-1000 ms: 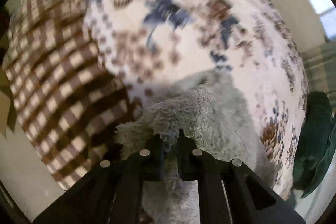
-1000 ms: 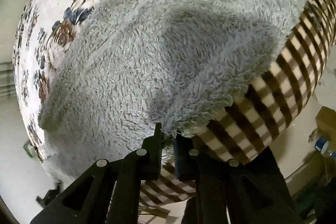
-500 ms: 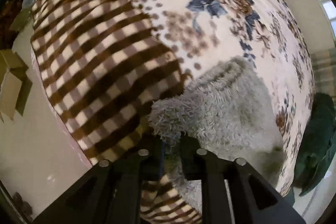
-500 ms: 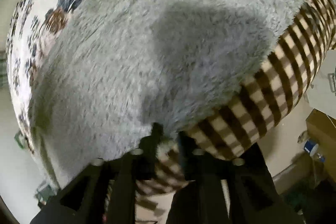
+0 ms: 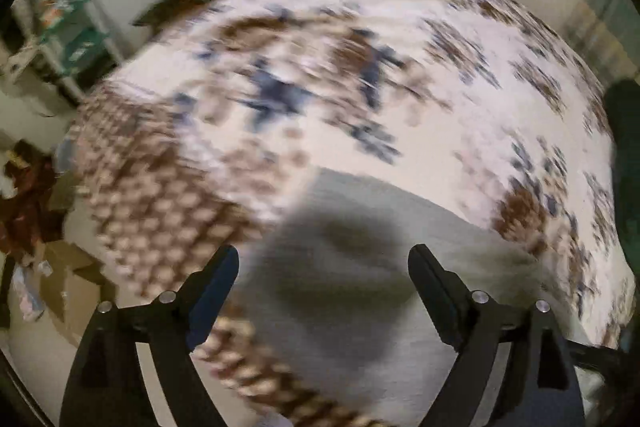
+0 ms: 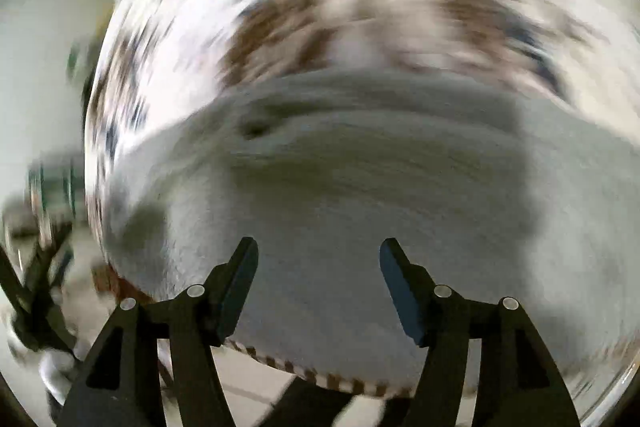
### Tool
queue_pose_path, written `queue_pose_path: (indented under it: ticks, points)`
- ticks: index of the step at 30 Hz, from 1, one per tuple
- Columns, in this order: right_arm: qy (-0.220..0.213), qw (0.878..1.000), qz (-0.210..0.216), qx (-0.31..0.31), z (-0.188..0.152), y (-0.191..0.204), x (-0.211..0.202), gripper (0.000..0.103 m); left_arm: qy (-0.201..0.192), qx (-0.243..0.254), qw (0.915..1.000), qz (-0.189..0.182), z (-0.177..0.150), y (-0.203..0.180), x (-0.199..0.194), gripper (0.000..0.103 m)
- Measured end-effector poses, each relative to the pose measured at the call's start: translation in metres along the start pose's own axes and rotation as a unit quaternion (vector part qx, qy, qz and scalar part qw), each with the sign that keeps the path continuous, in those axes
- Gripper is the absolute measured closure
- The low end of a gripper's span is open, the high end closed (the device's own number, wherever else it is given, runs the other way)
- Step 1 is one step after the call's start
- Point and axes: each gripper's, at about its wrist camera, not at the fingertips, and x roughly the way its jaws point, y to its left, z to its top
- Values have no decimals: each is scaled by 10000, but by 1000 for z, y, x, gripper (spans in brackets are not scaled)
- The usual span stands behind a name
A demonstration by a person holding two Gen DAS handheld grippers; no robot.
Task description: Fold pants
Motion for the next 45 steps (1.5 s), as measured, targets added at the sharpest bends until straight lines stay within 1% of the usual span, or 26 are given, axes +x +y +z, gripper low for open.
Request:
queue_pose_path:
  ticks: [1, 3, 5, 7, 10, 13, 15, 17, 18, 19, 21, 22, 24, 26, 27, 28, 31, 33, 37, 39, 40, 41, 42, 43, 44, 45]
  points:
    - [430, 9988, 21, -216, 19, 14, 26, 38, 125, 75, 9999, -15, 1, -12, 12, 16]
    - [517, 9983, -122, -257, 43, 22, 49, 42, 338, 285, 9989, -139, -1, -39, 36, 16]
    - [197, 9980, -584, -138, 73, 16, 59, 49, 515, 631, 9966, -70, -4, -65, 63, 16]
    - [-132, 9981, -467, 381, 94, -5, 55, 49, 672, 947, 9932, -17, -8, -80, 88, 16]
    - [-183, 9952, -107, 954, 107, -33, 58, 49, 830, 1198, 9892, 118, -15, -87, 107, 16]
    - [-268, 9960, 21, 855, 104, -40, 52, 49, 916, 1271, 9875, 153, -17, -83, 106, 16]
    - [-396, 9942, 371, 928, 82, -43, 34, 47, 882, 1252, 9882, 82, -16, -80, 93, 16]
    - [-767, 9871, 795, 1159, 59, -63, 1, 28, 810, 1260, 9887, -64, -19, -81, 74, 16]
    - [-960, 9822, 965, 1293, 43, -76, -17, 25, 794, 1289, 9884, -110, -23, -84, 65, 16]
    - [-1184, 9749, 1123, 1517, 18, -97, -39, 24, 773, 1330, 9880, -154, -28, -89, 56, 16]
    - [-1398, 9651, 1158, 1889, -26, -122, -60, 23, 779, 1468, 9858, -230, -42, -105, 40, 16]
    - [-1538, 9569, 1130, 2189, -58, -149, -75, 23, 795, 1554, 9842, -302, -51, -116, 33, 16]
    - [-1714, 9459, 923, 2595, -106, -181, -90, 23, 804, 1732, 9806, -431, -69, -138, 21, 16]
    - [-2003, 9265, 626, 3124, -158, -228, -109, 23, 914, 1966, 9745, -580, -90, -168, 16, 16]
    - [-2176, 9138, 532, 3388, -183, -251, -118, 23, 1022, 2115, 9698, -651, -105, -188, 16, 16]
    - [-2349, 8953, 417, 3762, -212, -285, -129, 23, 1108, 2200, 9668, -682, -116, -202, 18, 16]
    - [-2604, 8543, 177, 4496, -261, -364, -151, 23, 1287, 2555, 9552, -763, -153, -252, 23, 16]
    - [-2772, 8376, 168, 4704, -275, -399, -162, 23, 1307, 2858, 9461, -784, -179, -287, 26, 16]
    - [-3072, 8147, 251, 4911, -276, -476, -186, 23, 1329, 3229, 9343, -714, -210, -341, 31, 16]
    - [-2981, 8125, 259, 5003, -266, -503, -185, 24, 1349, 3262, 9331, -689, -216, -355, 33, 16]
    - [-2938, 8044, 281, 5155, -264, -523, -182, 24, 1347, 3286, 9325, -663, -221, -364, 33, 16]
    - [-2827, 8052, 325, 5203, -261, -534, -177, 33, 1340, 3313, 9319, -622, -224, -372, 34, 16]
    - [-2732, 8058, 367, 5241, -254, -537, -166, 47, 1337, 3336, 9313, -595, -227, -377, 34, 16]
    - [-2628, 8066, 442, 5276, -250, -545, -159, 85, 1332, 3352, 9308, -586, -230, -382, 34, 16]
    - [-2491, 8114, 433, 5269, -248, -548, -155, 95, 1316, 3370, 9305, -568, -233, -387, 33, 16]
    - [-2528, 8110, 399, 5261, -249, -545, -153, 95, 1314, 3404, 9295, -533, -236, -392, 33, 16]
